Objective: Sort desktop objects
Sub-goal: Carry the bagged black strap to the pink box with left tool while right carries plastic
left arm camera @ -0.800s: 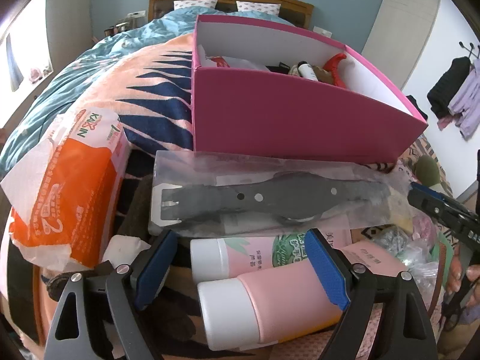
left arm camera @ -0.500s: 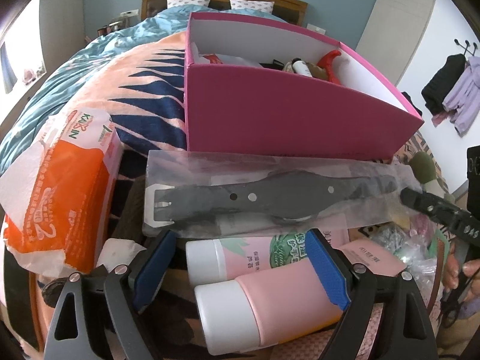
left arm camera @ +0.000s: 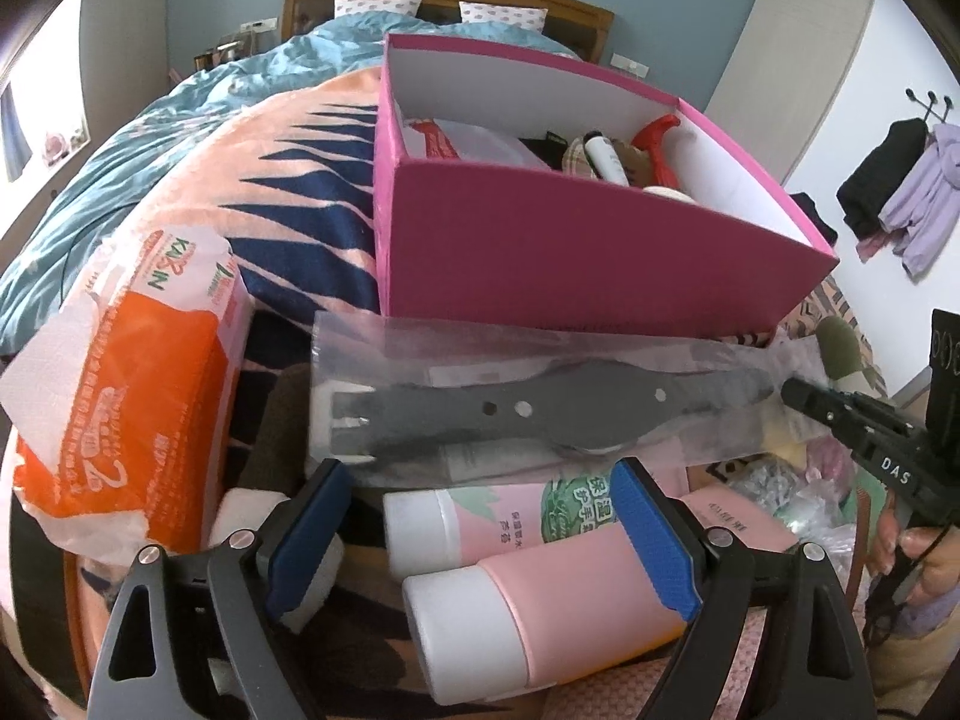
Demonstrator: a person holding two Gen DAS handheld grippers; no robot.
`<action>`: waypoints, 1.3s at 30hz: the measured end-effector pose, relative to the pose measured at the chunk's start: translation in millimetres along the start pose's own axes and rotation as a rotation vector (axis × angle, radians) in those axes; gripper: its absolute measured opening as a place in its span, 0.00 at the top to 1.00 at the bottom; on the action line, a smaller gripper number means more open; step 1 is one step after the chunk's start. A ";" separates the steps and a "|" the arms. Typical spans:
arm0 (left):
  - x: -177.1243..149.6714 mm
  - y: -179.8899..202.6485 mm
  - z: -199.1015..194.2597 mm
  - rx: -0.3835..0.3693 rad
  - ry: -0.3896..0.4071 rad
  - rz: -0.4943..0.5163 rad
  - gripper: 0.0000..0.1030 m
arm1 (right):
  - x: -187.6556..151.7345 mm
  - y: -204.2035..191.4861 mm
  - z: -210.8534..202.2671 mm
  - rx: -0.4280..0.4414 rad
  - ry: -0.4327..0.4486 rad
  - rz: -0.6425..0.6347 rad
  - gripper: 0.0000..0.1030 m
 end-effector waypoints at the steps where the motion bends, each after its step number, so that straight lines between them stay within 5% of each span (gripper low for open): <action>1: 1.2 -1.5 -1.0 0.006 0.005 0.000 0.13 | 0.1 0.5 -0.5 -0.012 0.002 -0.010 0.94; 8: 3.6 -9.1 3.1 -0.008 -0.013 -0.020 0.13 | 4.1 18.0 -9.1 -0.109 0.028 -0.021 0.95; 16: 5.4 5.5 22.5 -0.088 -0.075 -0.005 0.13 | 1.2 21.9 -10.8 -0.095 0.019 -0.005 0.95; 26: 10.5 11.1 12.7 -0.152 -0.059 -0.013 0.14 | -0.8 23.7 -7.1 -0.027 0.020 0.042 0.94; 39: 13.3 14.7 23.6 -0.107 -0.075 0.017 0.14 | -2.6 23.1 -6.5 0.000 0.019 0.057 0.91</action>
Point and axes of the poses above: each gripper's, at about its wrist camera, not at the fingertips, and z roughly the way its jaws point, y to its right, x to its top, the point moved 6 cm from there along z, roughly the way its jaws point, and after that the axes turned 4 degrees about y, right-handed, at the moved point
